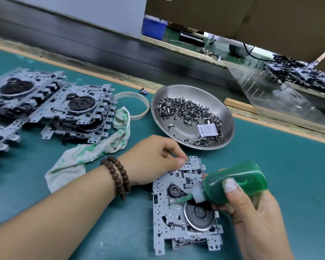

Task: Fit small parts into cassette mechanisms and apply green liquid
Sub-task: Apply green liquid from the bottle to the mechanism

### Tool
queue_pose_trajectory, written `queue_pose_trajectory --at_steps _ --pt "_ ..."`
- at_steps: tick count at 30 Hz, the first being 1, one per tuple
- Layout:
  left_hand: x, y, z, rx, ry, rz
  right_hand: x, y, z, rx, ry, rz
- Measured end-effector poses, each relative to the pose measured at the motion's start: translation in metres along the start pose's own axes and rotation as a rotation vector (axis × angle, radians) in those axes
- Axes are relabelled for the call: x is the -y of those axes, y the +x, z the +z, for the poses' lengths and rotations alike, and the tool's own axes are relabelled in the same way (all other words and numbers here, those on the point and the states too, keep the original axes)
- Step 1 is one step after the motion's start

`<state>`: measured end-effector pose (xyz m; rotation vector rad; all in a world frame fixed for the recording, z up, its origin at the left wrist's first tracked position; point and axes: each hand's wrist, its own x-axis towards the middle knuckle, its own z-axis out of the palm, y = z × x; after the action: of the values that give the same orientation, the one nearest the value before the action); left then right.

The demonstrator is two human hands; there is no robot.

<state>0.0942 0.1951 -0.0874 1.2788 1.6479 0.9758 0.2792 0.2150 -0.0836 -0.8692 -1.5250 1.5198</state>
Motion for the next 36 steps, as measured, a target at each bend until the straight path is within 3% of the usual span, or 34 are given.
queue_pose_trajectory --at_steps 36 --pt "0.0005 0.0011 0.0002 0.012 -0.011 0.021 -0.0016 -0.0026 0.0023 -0.134 -0.096 -0.160"
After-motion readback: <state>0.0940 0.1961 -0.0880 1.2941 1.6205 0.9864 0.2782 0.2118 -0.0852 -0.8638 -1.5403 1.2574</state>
